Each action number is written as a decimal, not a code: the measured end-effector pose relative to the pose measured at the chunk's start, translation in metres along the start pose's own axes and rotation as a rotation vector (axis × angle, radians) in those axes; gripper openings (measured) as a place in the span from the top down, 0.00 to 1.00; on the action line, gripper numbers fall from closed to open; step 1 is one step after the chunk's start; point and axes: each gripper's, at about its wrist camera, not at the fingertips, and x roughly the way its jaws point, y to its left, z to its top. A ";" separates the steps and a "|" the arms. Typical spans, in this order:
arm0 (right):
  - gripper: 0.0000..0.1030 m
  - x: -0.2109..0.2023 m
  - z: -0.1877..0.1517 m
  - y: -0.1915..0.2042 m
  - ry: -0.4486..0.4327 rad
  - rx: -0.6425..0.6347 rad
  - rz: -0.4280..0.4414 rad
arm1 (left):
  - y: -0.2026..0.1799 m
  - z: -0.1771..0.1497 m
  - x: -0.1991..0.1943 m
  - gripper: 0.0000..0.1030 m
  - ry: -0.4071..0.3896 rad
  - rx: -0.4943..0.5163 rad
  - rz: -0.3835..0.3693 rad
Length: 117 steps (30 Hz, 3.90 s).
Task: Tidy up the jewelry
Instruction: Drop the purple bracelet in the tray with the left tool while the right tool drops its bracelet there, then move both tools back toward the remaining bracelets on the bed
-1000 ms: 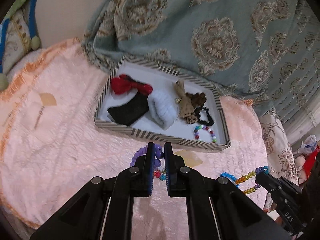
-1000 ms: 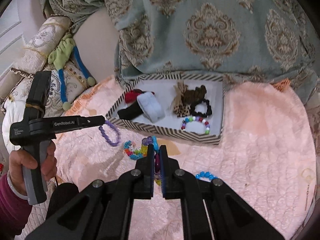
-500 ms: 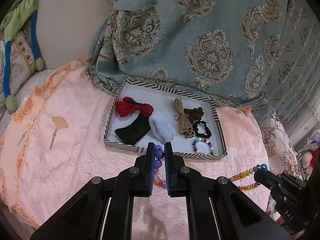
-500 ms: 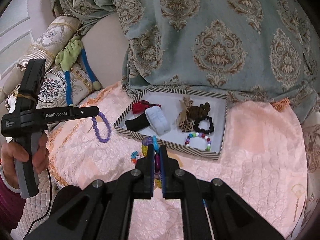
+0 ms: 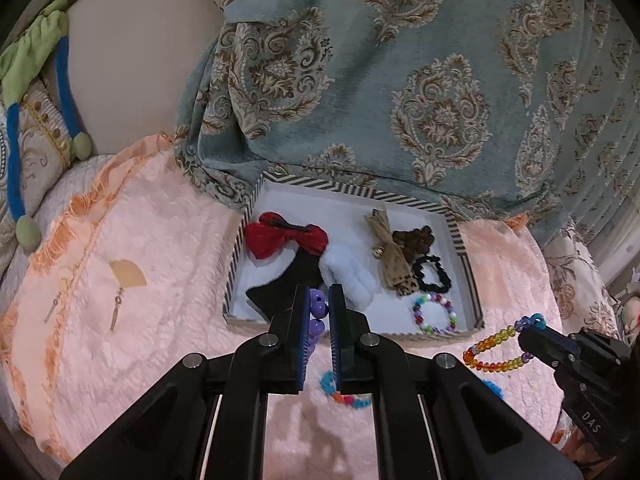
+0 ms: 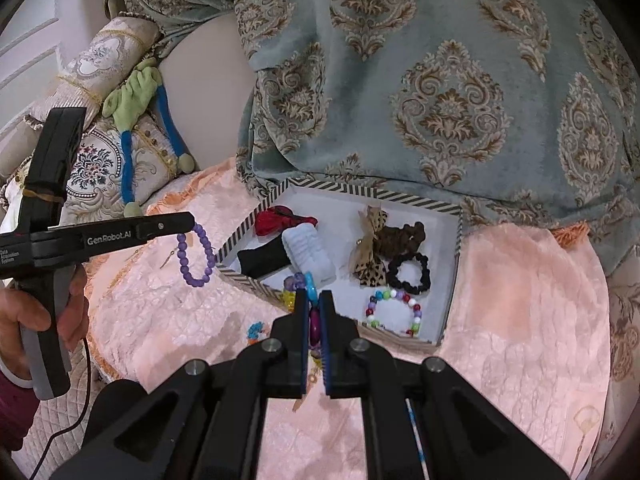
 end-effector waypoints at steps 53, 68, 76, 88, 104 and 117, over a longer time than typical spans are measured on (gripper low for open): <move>0.68 0.268 0.085 -0.068 0.189 0.095 -0.034 | 0.040 0.069 0.210 0.85 0.130 -0.067 0.127; 0.49 0.195 0.071 -0.035 0.095 0.019 -0.052 | 0.037 0.037 0.149 0.85 0.060 -0.031 0.190; 0.45 0.135 0.042 -0.022 0.065 0.025 -0.085 | 0.019 0.015 0.095 0.85 0.002 0.006 0.185; 0.39 0.069 -0.004 -0.010 0.031 0.092 -0.141 | -0.010 -0.034 0.037 0.85 -0.016 0.024 0.149; 0.34 -0.007 -0.040 -0.004 -0.019 0.107 -0.176 | -0.043 -0.076 -0.017 0.85 -0.069 0.062 0.152; 0.33 -0.029 -0.061 -0.019 -0.012 0.135 -0.194 | -0.048 -0.090 -0.026 0.85 -0.055 0.063 0.155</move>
